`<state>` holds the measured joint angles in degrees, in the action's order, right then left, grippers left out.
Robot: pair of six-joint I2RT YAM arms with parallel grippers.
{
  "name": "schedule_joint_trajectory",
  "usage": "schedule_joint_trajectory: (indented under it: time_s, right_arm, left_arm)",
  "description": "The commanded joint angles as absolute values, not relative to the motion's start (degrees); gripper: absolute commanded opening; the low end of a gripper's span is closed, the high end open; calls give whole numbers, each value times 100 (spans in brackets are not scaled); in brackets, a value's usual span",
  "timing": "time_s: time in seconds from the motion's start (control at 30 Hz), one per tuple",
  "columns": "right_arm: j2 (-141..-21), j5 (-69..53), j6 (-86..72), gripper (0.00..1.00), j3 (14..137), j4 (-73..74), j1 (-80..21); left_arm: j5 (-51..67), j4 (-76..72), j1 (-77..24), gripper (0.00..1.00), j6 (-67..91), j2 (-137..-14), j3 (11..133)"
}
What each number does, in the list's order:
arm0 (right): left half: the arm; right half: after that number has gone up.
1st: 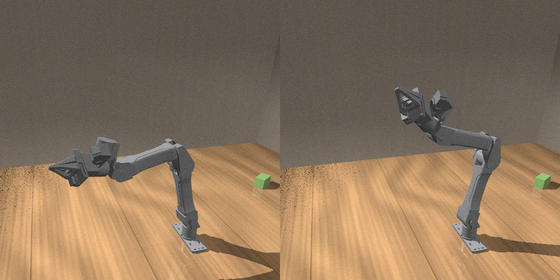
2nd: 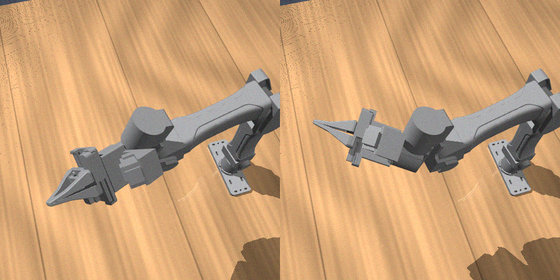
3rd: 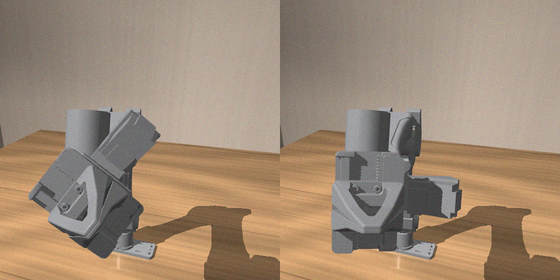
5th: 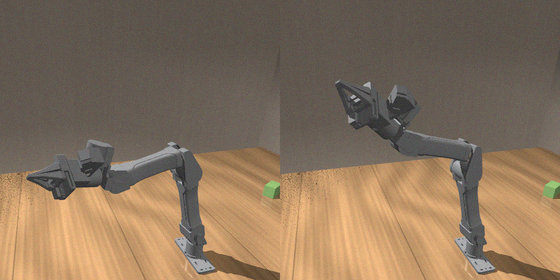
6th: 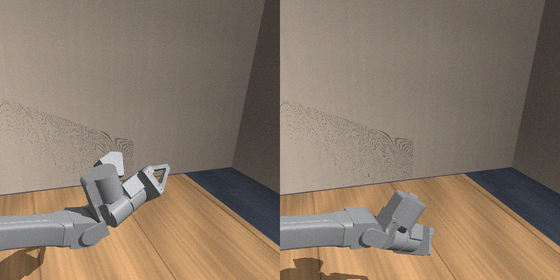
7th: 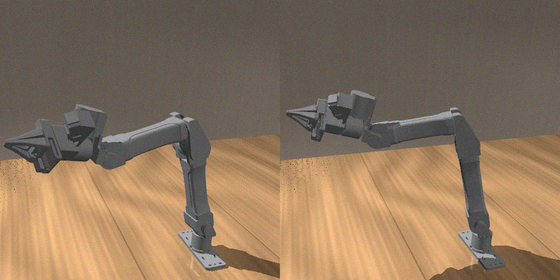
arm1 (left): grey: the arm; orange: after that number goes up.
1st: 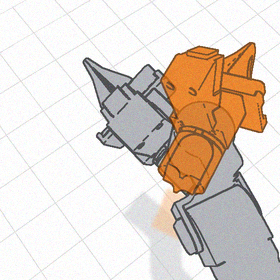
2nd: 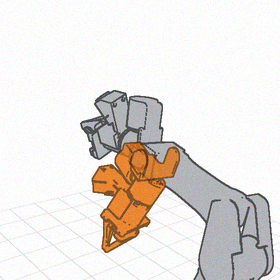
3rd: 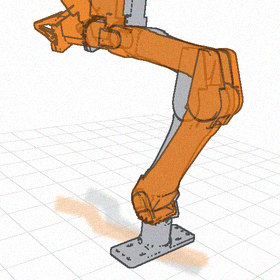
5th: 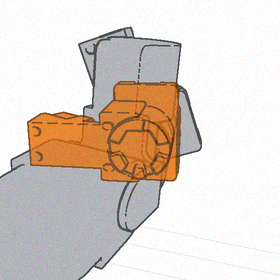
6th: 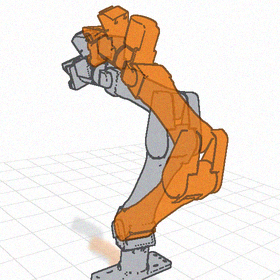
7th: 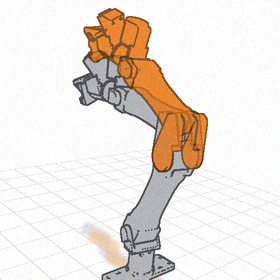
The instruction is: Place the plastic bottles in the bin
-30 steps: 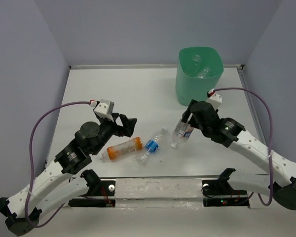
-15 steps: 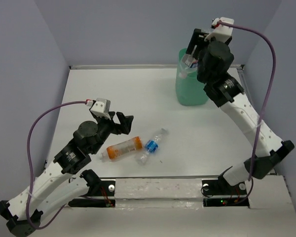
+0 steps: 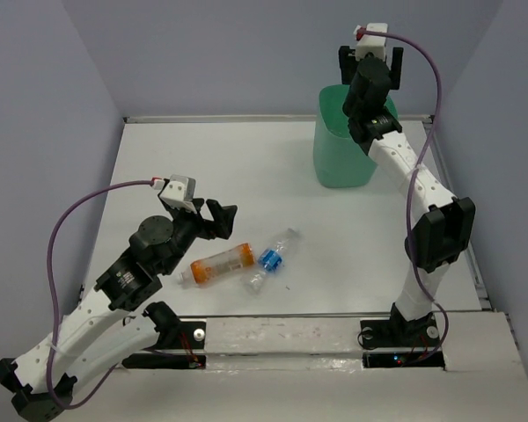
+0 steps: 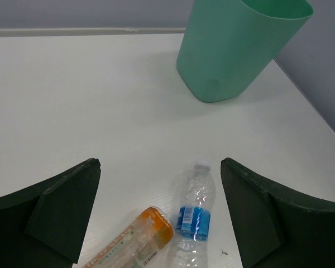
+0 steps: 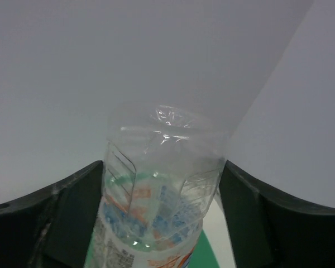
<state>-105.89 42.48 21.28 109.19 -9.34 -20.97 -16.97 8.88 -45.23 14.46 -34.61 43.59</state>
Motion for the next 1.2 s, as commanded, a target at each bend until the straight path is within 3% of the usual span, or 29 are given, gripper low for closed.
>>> schedule_joint_trajectory:
  time_s: [0.0, 0.27, 0.37, 0.47, 0.67, 0.83, 1.17]
  right_arm:
    - [-10178, 4043, 1970, 100, 10407, -1477, -2092]
    - [-9363, 3630, 1714, 100, 10381, -396, -2495]
    - [-8834, 3805, 1093, 99, 9785, 252, -3371]
    - [-8246, 3919, -347, 98, 9073, 1079, -4023]
    - [-7358, 3191, -3942, 98, 6296, 1547, -4912]
    - [-7382, 3305, -5376, 98, 5441, 1854, -5571]
    - [-8559, 2919, -6328, 100, 5493, 2127, -5897]
  left_arm:
    - [-1740, 686, -4465, 99, 1345, -3401, 4315]
    - [-1740, 677, -4395, 99, 1345, -3454, 4315]
    - [-1784, 677, -4307, 99, 1362, -3410, 4315]
    - [-1846, 677, -4271, 99, 1380, -3366, 4298]
    - [-1714, 659, -4237, 99, 1397, -3357, 4315]
    - [-1661, 642, -4228, 99, 1415, -3296, 4298]
    - [-1538, 677, -4228, 99, 1468, -3305, 4315]
